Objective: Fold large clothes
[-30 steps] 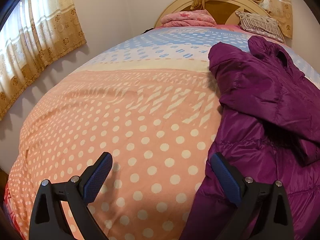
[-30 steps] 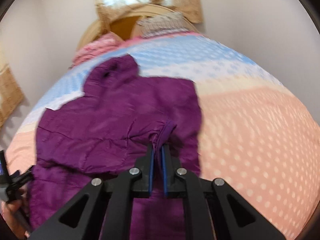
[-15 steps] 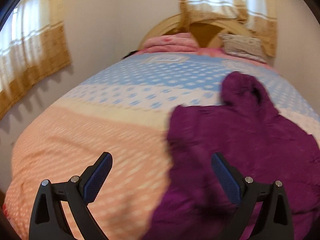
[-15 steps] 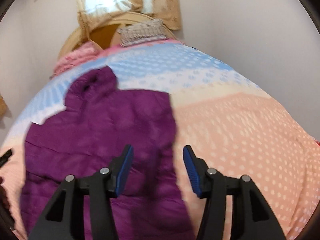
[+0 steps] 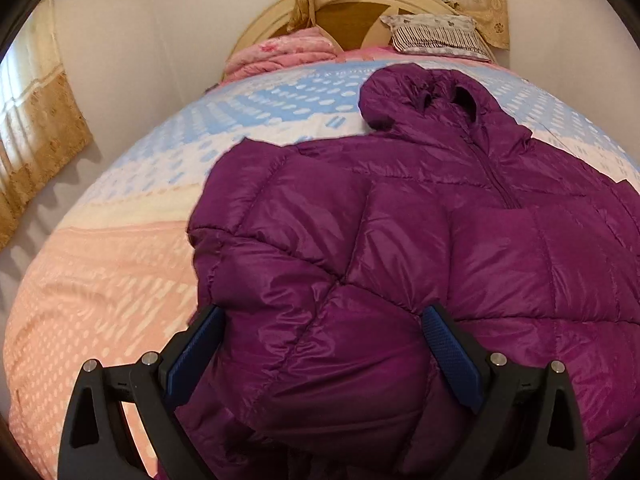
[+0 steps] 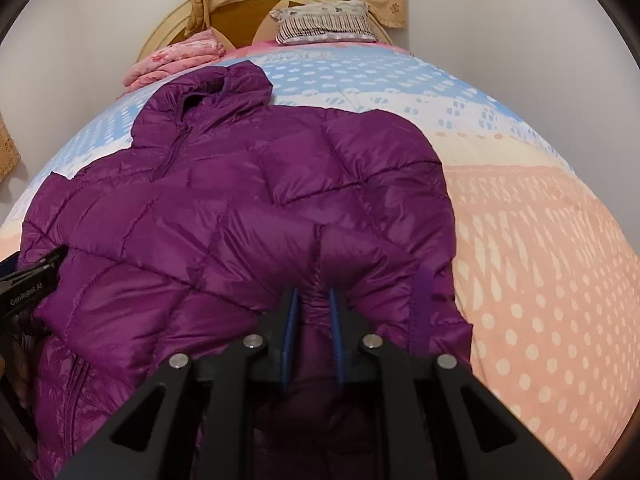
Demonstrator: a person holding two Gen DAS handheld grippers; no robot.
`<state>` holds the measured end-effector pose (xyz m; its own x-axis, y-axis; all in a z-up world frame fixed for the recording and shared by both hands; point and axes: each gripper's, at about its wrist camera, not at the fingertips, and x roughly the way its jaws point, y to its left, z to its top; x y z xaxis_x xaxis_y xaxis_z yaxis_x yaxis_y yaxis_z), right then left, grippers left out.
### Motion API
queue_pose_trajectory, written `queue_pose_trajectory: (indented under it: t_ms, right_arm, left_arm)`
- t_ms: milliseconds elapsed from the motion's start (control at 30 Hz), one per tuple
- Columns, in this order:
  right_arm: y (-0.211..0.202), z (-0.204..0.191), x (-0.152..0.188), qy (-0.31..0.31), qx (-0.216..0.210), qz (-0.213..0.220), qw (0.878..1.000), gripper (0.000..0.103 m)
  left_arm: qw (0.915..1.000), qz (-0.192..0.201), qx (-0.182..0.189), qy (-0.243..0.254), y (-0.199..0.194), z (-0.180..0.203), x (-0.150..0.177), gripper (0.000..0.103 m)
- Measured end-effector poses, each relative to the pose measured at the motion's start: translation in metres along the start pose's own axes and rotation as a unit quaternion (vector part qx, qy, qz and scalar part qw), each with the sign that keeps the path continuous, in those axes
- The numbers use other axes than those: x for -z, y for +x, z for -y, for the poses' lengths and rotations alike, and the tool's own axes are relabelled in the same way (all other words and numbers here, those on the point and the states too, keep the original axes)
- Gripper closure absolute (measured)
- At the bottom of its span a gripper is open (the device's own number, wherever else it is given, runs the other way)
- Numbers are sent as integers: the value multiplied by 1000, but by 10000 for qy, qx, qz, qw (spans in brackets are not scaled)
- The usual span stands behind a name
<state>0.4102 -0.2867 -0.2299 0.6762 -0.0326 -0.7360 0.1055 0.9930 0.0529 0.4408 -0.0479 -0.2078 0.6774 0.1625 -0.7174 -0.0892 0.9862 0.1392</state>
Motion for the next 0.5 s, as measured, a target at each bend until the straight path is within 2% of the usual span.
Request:
queue_pose_trajectory:
  t_ms: [133, 233, 300, 367, 400, 500]
  right_arm:
    - [-1, 0, -1, -57, 22, -24, 10000, 87]
    - [-11, 0, 1, -195, 129, -12, 9997, 87]
    - [-24, 0, -2, -214, 167, 153, 9995, 87]
    - [-36, -1, -14, -144, 162, 363, 9991, 87]
    - [-41, -2, -22, -104, 161, 456, 9988, 87]
    - [-41, -7, -51, 49, 202, 588, 9981, 84]
  left_arm:
    - [9996, 36, 188, -183, -17, -14, -6, 4]
    - [9965, 567, 490, -369, -51, -37, -20, 4]
    - [9944, 771, 551, -469, -59, -50, -37, 4]
    - [9937, 784, 523, -604, -51, -59, -59, 4]
    - [9940, 744, 396, -691, -40, -63, -71, 4]
    - [9944, 403, 390, -897, -6, -65, -90, 4]
